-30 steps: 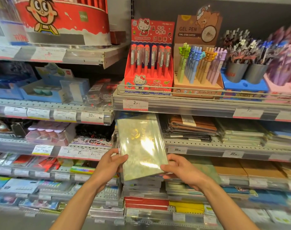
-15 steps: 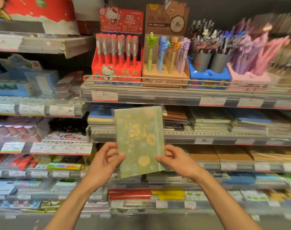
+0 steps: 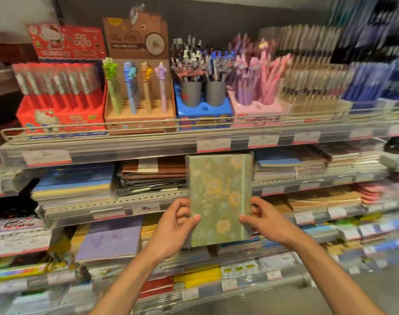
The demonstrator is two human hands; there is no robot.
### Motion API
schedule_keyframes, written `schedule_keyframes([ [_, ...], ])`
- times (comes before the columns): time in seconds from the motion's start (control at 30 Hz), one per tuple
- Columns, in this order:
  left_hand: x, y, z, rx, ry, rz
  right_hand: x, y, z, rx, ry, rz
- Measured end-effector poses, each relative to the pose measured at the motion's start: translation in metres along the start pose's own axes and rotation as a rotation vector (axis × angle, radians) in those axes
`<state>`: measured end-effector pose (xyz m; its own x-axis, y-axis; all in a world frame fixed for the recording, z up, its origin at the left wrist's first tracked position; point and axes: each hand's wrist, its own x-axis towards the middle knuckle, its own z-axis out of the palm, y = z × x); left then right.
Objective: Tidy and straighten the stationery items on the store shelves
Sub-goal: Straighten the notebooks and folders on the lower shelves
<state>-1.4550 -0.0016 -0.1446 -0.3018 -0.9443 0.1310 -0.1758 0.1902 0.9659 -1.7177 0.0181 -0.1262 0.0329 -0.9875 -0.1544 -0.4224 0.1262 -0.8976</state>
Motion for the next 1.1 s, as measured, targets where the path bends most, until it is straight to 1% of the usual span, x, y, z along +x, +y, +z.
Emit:
schedule_keyframes([
  [0.1,0.013,-0.001,0.024,0.012,-0.046,-0.057,0.003,0.017,-0.019,-0.024,0.008,0.053],
  [0.17,0.022,-0.002,0.035,0.016,-0.049,-0.096,0.007,0.023,-0.028,-0.012,0.007,0.075],
  [0.27,0.038,0.006,0.042,-0.056,-0.013,-0.186,0.021,0.026,-0.037,0.069,0.017,0.101],
  [0.33,0.049,0.012,0.044,-0.129,0.007,-0.221,0.031,0.022,-0.038,0.138,0.028,0.108],
  [0.4,0.059,0.016,0.044,-0.152,0.037,-0.235,0.041,0.015,-0.038,0.218,0.054,0.108],
  [0.5,0.068,0.021,0.045,-0.143,0.052,-0.213,0.056,0.004,-0.038,0.346,0.094,0.120],
  [0.63,0.065,0.020,0.040,-0.004,0.059,-0.122,0.072,-0.008,-0.040,0.426,0.191,0.165],
  [0.77,0.062,0.019,0.037,0.035,0.095,-0.074,0.080,-0.021,-0.035,0.548,0.270,0.182],
  [0.83,0.063,0.021,0.037,0.038,0.084,-0.065,0.082,-0.024,-0.033,0.637,0.311,0.177],
  [0.9,0.064,0.022,0.040,0.038,0.072,-0.051,0.081,-0.023,-0.034,0.723,0.313,0.163],
  [0.93,0.065,0.022,0.041,0.048,0.082,-0.045,0.078,-0.022,-0.036,0.762,0.285,0.149],
  [1.03,0.071,0.022,0.044,0.113,0.159,-0.017,0.066,-0.015,-0.042,0.813,0.210,0.103],
  [1.1,0.076,0.024,0.045,0.247,0.227,0.029,0.063,-0.013,-0.041,0.772,0.263,0.072],
])
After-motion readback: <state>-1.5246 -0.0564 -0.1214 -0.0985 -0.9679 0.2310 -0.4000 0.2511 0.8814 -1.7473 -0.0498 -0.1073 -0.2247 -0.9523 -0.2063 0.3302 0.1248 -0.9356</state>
